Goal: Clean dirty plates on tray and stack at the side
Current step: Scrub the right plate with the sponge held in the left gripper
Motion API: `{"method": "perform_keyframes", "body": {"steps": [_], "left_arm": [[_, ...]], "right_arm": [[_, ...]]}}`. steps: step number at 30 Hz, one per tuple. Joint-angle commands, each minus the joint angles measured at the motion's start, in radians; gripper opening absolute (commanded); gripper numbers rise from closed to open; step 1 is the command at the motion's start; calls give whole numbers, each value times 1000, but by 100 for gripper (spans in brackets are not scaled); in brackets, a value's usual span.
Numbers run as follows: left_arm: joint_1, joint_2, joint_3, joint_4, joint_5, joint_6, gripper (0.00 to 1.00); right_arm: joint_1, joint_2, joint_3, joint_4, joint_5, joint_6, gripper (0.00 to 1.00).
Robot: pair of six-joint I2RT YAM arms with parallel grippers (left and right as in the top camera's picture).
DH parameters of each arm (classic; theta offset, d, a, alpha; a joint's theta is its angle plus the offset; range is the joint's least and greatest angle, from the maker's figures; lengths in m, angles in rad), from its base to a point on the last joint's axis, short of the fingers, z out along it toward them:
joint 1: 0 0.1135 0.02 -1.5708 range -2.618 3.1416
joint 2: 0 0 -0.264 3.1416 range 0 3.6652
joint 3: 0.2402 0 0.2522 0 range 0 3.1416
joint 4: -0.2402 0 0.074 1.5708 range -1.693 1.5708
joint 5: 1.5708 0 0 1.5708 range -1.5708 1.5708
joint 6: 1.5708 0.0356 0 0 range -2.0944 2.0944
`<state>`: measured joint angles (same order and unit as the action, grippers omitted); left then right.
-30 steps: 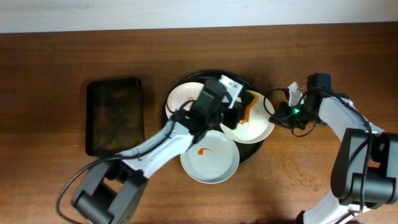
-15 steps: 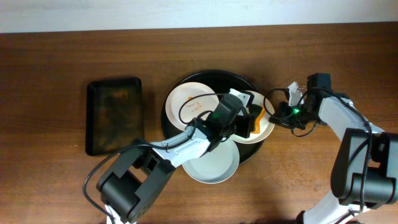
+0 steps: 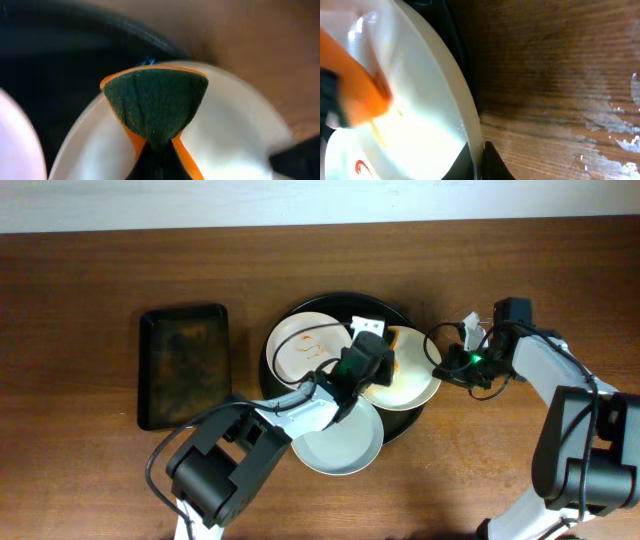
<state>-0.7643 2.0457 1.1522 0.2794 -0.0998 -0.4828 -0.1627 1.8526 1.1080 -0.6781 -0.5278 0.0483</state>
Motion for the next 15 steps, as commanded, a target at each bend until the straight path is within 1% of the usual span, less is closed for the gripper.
{"method": "perform_keyframes", "body": {"steps": [1,3,4,8,10,13,14,15], "left_arm": [[8,-11,53,45,-23,77,1],[8,-13,74,46,35,76,1],[7,-13,74,33,36,76,1],[-10,41,74,22,24,77,1],[6,82,74,23,-7,82,0],[21,86,74,11,-6,95,1],[17,86,74,0,2,95,1],[6,86,74,-12,78,95,1]], "right_arm": [[6,8,-5,-3,-10,-10,7],[6,8,-5,-3,-10,-10,7],[6,8,-5,-3,-10,-10,7],[6,8,-5,-5,-10,-10,7],[6,8,-5,-14,-10,-10,7],[6,8,-5,-14,-10,-11,7],[6,8,-5,-14,-10,-10,7],[6,8,-5,-14,-10,-10,7]]}}
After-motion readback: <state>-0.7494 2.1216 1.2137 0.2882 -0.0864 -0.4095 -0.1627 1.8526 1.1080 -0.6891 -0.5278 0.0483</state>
